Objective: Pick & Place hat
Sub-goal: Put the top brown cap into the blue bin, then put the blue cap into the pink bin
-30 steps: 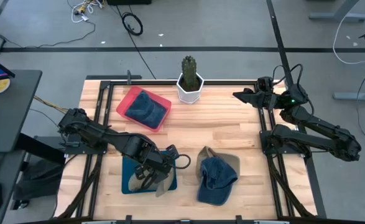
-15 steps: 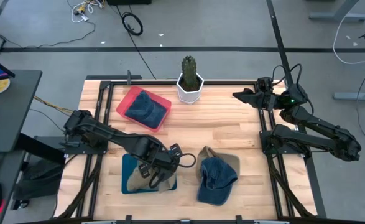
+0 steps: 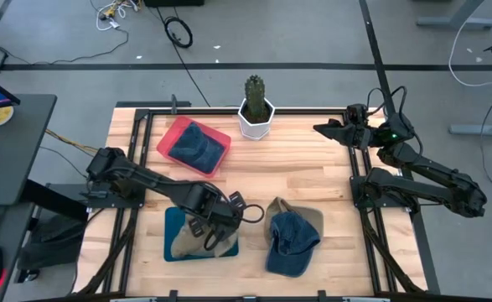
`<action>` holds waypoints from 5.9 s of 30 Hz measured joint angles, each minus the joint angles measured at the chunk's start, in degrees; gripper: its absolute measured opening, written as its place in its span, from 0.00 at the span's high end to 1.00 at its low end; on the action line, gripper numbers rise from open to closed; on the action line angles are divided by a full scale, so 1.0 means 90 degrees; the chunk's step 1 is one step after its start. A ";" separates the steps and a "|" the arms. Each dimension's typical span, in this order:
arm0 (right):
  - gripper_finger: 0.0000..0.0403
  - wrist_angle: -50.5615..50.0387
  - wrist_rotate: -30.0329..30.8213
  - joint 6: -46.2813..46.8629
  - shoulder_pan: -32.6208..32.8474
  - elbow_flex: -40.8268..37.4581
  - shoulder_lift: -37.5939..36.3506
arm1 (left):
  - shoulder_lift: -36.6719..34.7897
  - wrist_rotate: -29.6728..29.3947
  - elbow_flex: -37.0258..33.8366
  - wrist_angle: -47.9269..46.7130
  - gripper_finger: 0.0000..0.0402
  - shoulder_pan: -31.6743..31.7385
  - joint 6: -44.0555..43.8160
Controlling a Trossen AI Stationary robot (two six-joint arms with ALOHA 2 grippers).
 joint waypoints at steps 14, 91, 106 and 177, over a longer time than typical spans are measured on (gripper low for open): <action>0.34 -0.0079 0.0005 -0.0023 0.0000 0.0000 0.0000 | -0.0005 -0.0844 -0.0856 -0.0336 0.96 -0.0505 -0.0726; 0.34 -0.0584 -0.0184 -0.0452 -0.0002 0.0000 0.0000 | -0.0185 0.0603 0.1599 -0.2920 0.06 -0.0462 -1.0196; 0.34 -0.0616 -0.0521 -0.0359 -0.0007 0.0000 0.0002 | -0.0165 0.0516 0.0475 -0.1359 0.20 -0.0311 -1.4985; 0.34 -0.1636 -0.1159 -0.0292 -0.0215 0.0000 -0.0379 | 0.0854 0.0531 0.1772 0.1872 0.28 0.0871 -1.2586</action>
